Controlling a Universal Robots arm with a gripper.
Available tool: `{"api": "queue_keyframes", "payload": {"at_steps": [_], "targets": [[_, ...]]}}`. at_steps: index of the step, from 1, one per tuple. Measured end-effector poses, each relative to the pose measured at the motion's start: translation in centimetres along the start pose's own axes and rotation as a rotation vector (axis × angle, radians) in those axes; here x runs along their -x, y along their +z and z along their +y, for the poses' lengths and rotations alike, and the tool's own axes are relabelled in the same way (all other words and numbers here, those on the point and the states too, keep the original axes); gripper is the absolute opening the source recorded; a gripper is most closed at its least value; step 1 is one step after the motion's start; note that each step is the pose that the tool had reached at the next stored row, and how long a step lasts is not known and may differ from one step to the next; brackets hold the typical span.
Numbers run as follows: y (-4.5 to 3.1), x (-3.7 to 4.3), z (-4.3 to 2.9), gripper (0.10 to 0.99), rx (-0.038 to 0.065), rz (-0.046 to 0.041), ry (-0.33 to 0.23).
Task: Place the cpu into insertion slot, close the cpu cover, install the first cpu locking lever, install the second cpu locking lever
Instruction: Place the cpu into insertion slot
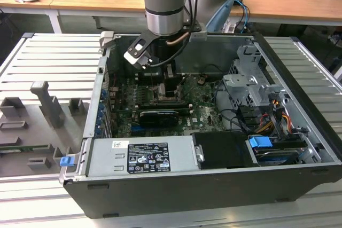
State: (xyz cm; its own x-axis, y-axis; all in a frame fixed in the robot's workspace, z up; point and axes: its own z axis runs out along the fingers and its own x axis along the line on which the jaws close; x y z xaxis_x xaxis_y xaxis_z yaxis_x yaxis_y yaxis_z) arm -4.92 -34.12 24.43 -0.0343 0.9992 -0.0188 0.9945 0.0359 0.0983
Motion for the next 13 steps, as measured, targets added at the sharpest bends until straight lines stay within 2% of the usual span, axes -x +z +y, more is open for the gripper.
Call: {"api": "queue_keyframes", "payload": {"at_steps": [3, 6, 13], "targets": [[0.39, -0.01, -0.05, 0.537, 0.0, 0.0002, 0.0], [1.38, -0.39, -0.13, 0.537, 0.0, -0.0007, 0.006], [2.16, -0.91, -0.21, 0.537, 0.0, 0.0003, 0.021]]}}
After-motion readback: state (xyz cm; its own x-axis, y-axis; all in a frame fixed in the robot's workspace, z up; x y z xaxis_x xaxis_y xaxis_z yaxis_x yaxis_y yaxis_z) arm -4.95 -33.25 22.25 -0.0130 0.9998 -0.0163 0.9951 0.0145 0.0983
